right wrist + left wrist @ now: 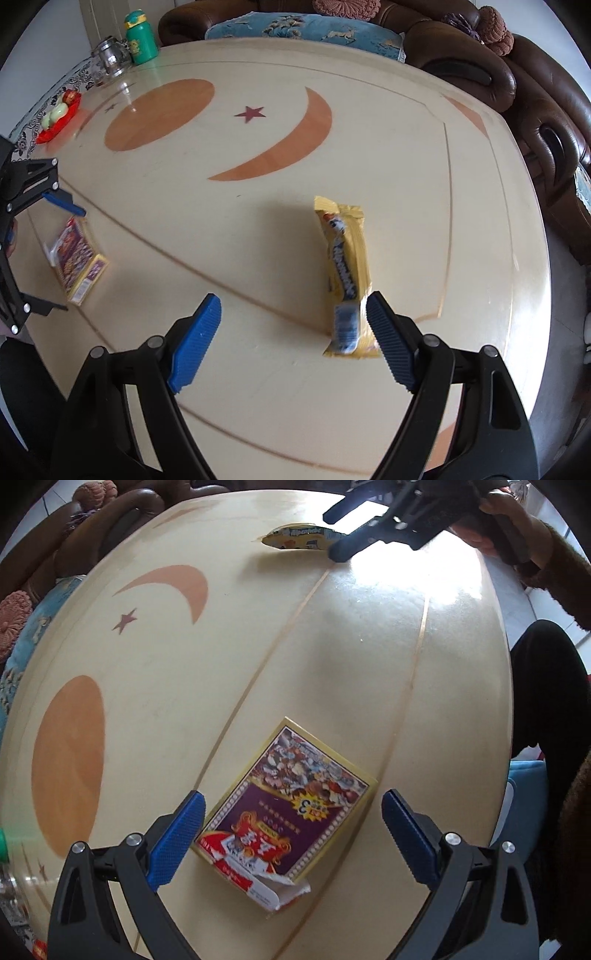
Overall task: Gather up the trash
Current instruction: 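Grasp the yellow wrapper with the right gripper while the left grasps the snack box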
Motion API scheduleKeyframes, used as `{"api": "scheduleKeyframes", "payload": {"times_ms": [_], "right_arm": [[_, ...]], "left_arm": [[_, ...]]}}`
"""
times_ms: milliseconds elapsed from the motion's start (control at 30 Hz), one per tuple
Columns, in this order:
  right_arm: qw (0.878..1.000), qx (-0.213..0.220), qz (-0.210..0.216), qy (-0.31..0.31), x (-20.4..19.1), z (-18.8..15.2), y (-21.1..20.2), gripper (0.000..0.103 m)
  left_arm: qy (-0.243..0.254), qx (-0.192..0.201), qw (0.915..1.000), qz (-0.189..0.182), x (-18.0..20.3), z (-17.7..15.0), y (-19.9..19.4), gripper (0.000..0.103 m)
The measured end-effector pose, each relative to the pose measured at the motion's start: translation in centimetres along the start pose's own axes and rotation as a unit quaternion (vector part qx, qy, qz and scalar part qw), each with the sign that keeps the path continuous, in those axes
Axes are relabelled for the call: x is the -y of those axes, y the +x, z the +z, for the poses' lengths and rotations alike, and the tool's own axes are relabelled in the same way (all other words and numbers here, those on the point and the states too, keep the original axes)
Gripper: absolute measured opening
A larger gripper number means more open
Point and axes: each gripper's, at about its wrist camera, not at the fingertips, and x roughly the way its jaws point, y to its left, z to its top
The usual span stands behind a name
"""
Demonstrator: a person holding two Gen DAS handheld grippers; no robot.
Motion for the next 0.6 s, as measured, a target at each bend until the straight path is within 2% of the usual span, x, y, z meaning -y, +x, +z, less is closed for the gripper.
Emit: {"api": "scheduleKeyframes", "payload": {"times_ms": [167,433,600], "right_arm": [[1.0,-0.004,-0.002,0.005,0.9,0.6,1.0,0.079],[1.0,-0.021,0.005,0.007,1.2,0.5,2.7,0.079],[1.0,-0.021,0.006,0.004,0.9,0.3,3.0,0.07]], "left_arm": [[0.007,-0.01,0.9997,-0.02,-0.7,0.2,1.4,0.096],[0.006,0.014,0.9996,-0.026,-1.2,-0.7,1.1,0.095],[0.002,0.024,0.9995,-0.021,-1.1,-2.0,-0.3,0.079]]}}
